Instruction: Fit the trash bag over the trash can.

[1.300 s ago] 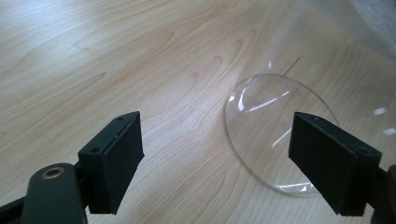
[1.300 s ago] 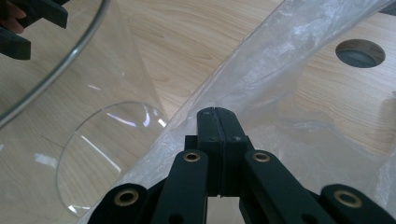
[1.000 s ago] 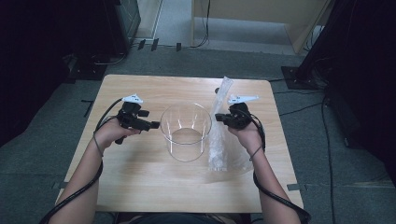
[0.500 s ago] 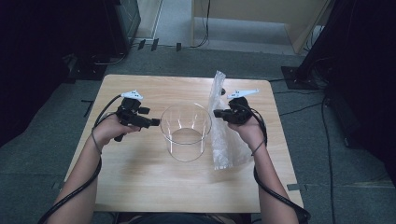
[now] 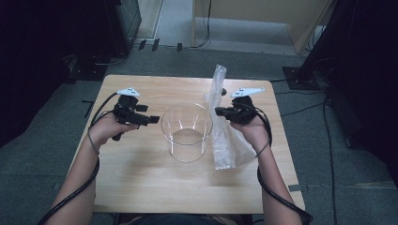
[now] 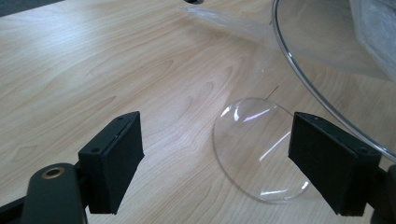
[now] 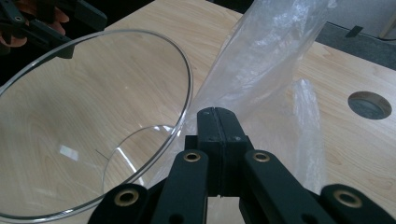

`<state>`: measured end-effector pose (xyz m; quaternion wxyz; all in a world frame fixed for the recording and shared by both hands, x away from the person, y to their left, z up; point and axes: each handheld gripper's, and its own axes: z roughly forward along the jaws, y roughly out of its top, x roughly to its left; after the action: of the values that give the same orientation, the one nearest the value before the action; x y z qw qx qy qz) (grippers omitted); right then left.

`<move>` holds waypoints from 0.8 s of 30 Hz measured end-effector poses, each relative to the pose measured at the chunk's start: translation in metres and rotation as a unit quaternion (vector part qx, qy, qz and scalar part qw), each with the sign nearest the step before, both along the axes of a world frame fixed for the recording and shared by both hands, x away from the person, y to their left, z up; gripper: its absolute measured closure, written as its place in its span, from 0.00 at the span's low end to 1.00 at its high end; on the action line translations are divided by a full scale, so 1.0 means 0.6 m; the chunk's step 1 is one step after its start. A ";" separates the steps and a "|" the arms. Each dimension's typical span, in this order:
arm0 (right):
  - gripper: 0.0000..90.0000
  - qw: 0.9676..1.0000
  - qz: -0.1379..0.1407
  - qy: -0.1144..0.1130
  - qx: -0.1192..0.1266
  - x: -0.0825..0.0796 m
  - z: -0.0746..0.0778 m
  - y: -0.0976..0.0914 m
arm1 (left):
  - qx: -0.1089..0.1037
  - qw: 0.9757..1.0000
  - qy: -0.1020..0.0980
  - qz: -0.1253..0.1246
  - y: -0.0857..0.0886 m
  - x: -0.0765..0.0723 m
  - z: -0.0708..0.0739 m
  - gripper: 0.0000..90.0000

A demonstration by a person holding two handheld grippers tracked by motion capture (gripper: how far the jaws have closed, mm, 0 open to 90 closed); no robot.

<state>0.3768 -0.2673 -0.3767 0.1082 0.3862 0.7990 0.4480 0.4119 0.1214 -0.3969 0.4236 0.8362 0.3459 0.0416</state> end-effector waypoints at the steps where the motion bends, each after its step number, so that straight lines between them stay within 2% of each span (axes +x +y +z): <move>1: 1.00 1.000 0.000 -0.002 0.004 -0.003 0.006 0.000 | -0.006 1.000 -0.004 -0.001 0.001 -0.003 0.006 0.19; 9: 1.00 1.000 0.004 -0.021 0.012 -0.010 0.027 -0.002 | -0.027 0.999 -0.015 -0.007 0.001 -0.015 0.034 0.19; 17: 1.00 0.999 0.018 -0.033 0.024 -0.019 0.046 0.005 | -0.031 0.999 -0.025 -0.025 -0.015 -0.030 0.052 0.19; 22: 1.00 0.998 0.024 -0.040 0.029 -0.025 0.055 0.011 | -0.036 0.999 -0.026 -0.027 -0.022 -0.033 0.055 0.19; 24: 1.00 0.998 0.032 -0.045 0.032 -0.029 0.061 0.018 | -0.042 0.998 -0.018 -0.030 -0.028 -0.034 0.056 0.19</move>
<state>0.3595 -0.2564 -0.3402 0.1172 0.3430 0.7905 0.4938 0.3913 0.1047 -0.3631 0.4656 0.8270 0.3139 0.0295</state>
